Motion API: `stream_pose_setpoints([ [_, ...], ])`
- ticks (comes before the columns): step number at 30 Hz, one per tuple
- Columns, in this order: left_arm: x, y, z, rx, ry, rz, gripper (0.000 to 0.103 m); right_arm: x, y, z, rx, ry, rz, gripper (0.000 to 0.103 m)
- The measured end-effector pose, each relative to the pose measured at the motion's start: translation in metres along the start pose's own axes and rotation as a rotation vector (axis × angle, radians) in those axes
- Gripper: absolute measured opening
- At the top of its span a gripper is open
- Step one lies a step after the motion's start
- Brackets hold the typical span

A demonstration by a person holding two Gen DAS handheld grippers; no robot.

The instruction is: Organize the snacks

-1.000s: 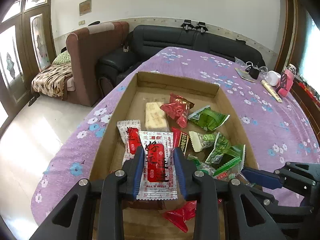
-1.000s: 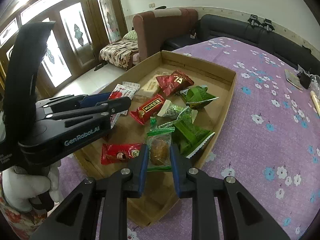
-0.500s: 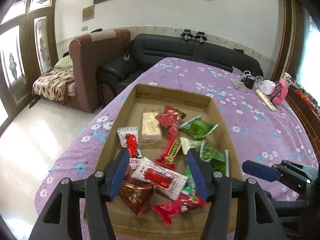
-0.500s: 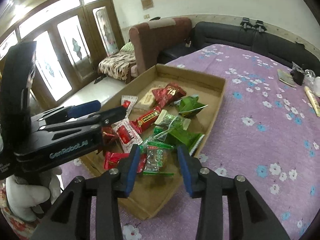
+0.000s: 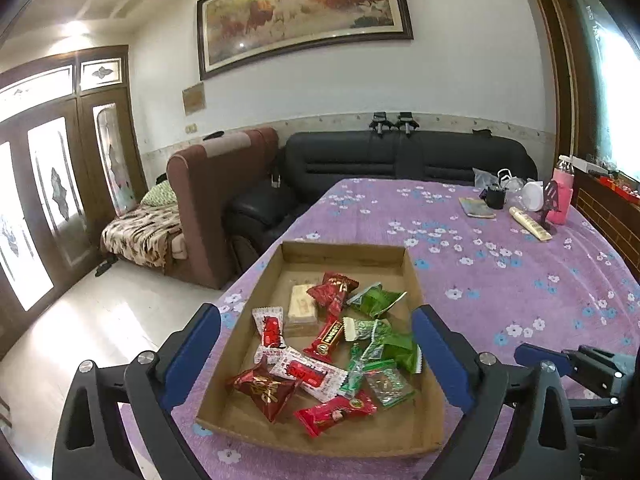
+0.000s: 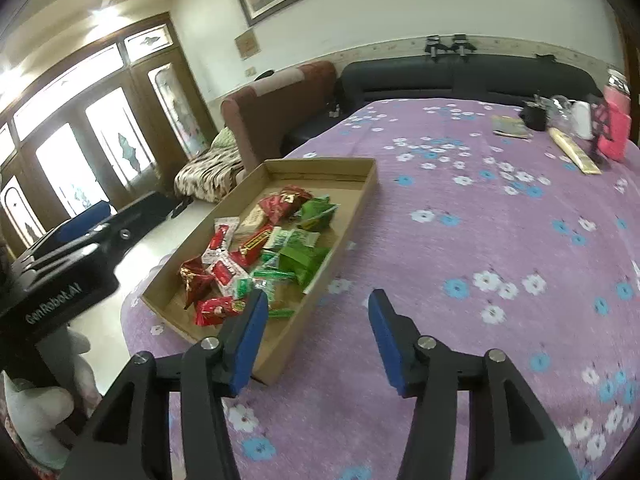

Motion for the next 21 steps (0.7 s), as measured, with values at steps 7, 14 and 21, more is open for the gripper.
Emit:
stream_pose_setpoints([
  [7,-0.022,0.000,-0.022,0.032,-0.013,-0.033,0.100,-0.020,0.012,-0.011,0.014,0.024,-0.045,0.060],
  [14,-0.036,0.003,-0.040,0.064,-0.027,-0.049,0.101,-0.033,0.019,-0.012,-0.005,0.048,-0.076,0.064],
  [21,-0.051,0.002,-0.044,0.065,-0.037,-0.087,0.102,-0.043,0.023,-0.011,-0.014,0.052,-0.097,0.066],
])
Point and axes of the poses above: each gripper's, at about its wrist camera, not at the fingertips, and x roughly the way its jaws point, z to its left, y to its underside, the point moved 8 cm from there along x, roughly the way its jaws point, and after that the axes turned 14 degrees about z, right-handed, at the moved point
